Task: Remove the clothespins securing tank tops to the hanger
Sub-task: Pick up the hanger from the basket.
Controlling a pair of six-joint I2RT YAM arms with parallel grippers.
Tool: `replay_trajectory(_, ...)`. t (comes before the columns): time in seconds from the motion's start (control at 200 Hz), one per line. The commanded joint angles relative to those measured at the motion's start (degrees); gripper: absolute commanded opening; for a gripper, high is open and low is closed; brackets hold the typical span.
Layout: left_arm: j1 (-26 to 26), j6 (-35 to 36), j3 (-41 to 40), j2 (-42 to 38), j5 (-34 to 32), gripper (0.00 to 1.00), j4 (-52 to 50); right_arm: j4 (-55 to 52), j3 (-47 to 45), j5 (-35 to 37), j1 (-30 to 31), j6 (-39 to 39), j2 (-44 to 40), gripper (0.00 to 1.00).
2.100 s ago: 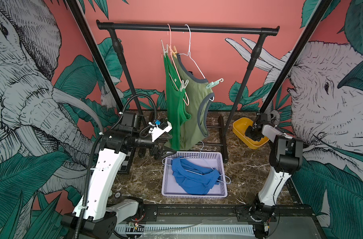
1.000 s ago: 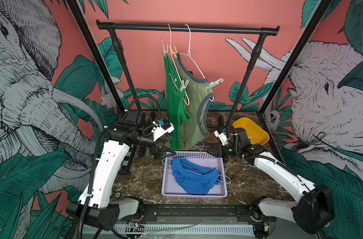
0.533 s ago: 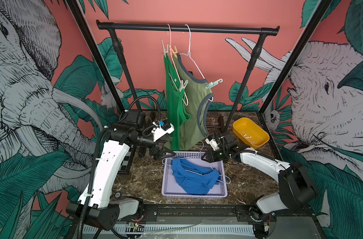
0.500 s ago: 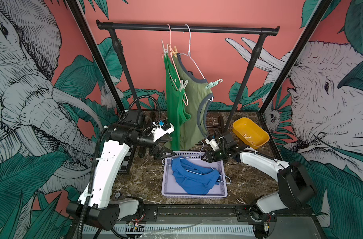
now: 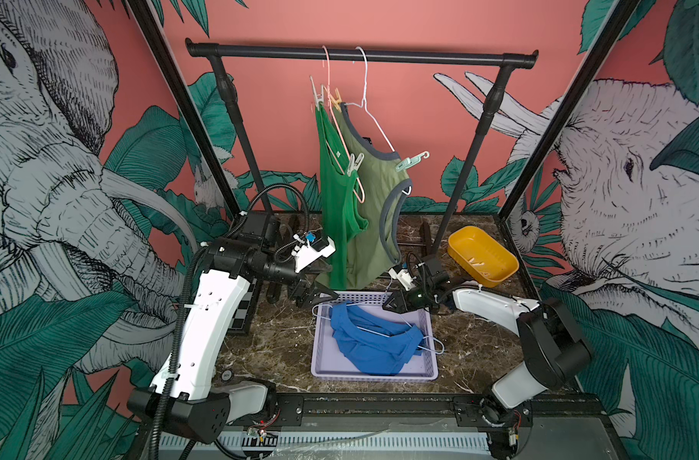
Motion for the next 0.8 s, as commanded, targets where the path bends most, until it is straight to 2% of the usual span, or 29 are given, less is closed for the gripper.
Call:
replay_trajectory(0.0, -0.35, 0.69, -0.18, 0.01, 2.05, 0.86, -1.83, 2.39, 1.83, -2.57, 0.39, -0.79, 2.00, 0.33)
replay_trajectory(0.155, -0.44, -0.50, 0.06, 0.02, 2.15, 0.84, -1.33, 2.71, 1.61, -3.00, 0.40, -0.97, 2.01, 0.27)
replay_trajectory(0.445, -0.44, -3.17, -0.18, -0.10, 2.21, 0.78, 0.69, 1.78, 1.80, -3.54, 0.39, -1.58, 1.04, 0.10)
replay_trajectory(0.625, -0.44, -6.29, -0.61, -0.03, 0.93, 0.74, 2.60, -0.37, 1.89, -3.62, 0.42, -2.60, -4.22, 0.02)
replay_trajectory(0.795, -0.68, -9.97, -1.58, -0.29, -1.77, 0.73, 4.94, -2.41, 1.16, -3.24, 0.40, -3.13, -10.67, 0.00)
